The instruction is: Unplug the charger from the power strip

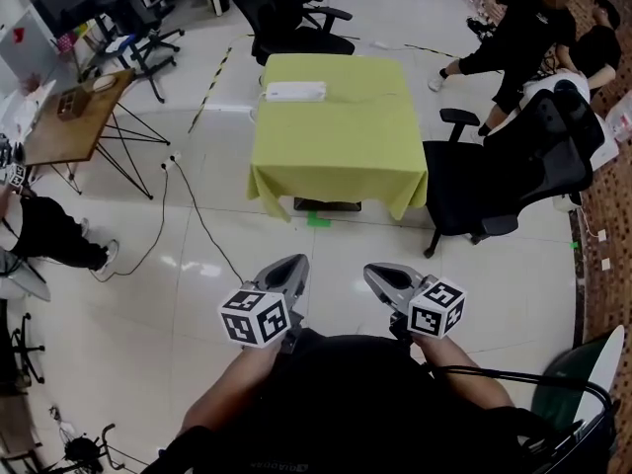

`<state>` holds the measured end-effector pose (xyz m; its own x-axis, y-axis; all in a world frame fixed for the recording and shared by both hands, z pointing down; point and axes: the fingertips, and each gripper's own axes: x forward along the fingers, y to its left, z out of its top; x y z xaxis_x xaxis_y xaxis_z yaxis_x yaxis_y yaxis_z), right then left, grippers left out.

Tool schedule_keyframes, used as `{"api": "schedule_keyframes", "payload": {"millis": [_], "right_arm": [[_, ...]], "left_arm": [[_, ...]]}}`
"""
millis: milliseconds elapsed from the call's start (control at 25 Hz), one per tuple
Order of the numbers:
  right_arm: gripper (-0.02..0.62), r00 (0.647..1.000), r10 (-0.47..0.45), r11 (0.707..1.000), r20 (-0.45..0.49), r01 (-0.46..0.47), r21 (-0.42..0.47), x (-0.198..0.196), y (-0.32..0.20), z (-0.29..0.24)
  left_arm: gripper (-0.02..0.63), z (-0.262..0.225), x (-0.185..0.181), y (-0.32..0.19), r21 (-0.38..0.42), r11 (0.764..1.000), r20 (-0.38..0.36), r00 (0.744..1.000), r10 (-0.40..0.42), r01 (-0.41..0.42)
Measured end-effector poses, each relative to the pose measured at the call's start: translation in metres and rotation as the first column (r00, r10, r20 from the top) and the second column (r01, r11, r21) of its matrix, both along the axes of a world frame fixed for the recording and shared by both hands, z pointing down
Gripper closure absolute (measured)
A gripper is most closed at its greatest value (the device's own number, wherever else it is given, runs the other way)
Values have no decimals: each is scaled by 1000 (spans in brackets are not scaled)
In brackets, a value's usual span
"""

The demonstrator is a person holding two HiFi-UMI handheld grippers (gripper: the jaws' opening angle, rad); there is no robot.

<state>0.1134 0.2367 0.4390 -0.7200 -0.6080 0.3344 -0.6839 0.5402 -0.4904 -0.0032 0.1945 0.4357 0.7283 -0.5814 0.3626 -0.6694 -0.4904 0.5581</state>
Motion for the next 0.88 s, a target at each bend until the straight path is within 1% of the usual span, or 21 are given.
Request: {"api": "schedule_keyframes", "payload": {"millis": [160, 240, 400, 520, 720, 880], "right_arm": [[592, 1000, -15, 1000, -12, 15, 2, -36, -7, -4], [592, 999, -26, 1000, -19, 26, 5, -54, -10, -5], [592, 998, -55, 998, -43, 55, 3, -85, -13, -5], [592, 996, -68, 998, -57, 67, -12, -97, -16, -3], [592, 995, -84, 996, -56, 83, -14, -115, -33, -3], [592, 991, -122, 992, -51, 121, -23, -125, -47, 5]], "left_arm": [[600, -2, -28, 0, 37, 998, 40, 998, 40, -42], [600, 2, -43, -1, 48, 998, 58, 997, 46, -49], [600, 8, -75, -8, 37, 999, 52, 998, 22, -24], [600, 11, -93, -11, 28, 1000, 43, 999, -1, 0], [600, 15, -111, -18, 13, 999, 36, 999, -33, 32], [600, 25, -119, -30, -9, 998, 46, 997, -56, 56]]}}
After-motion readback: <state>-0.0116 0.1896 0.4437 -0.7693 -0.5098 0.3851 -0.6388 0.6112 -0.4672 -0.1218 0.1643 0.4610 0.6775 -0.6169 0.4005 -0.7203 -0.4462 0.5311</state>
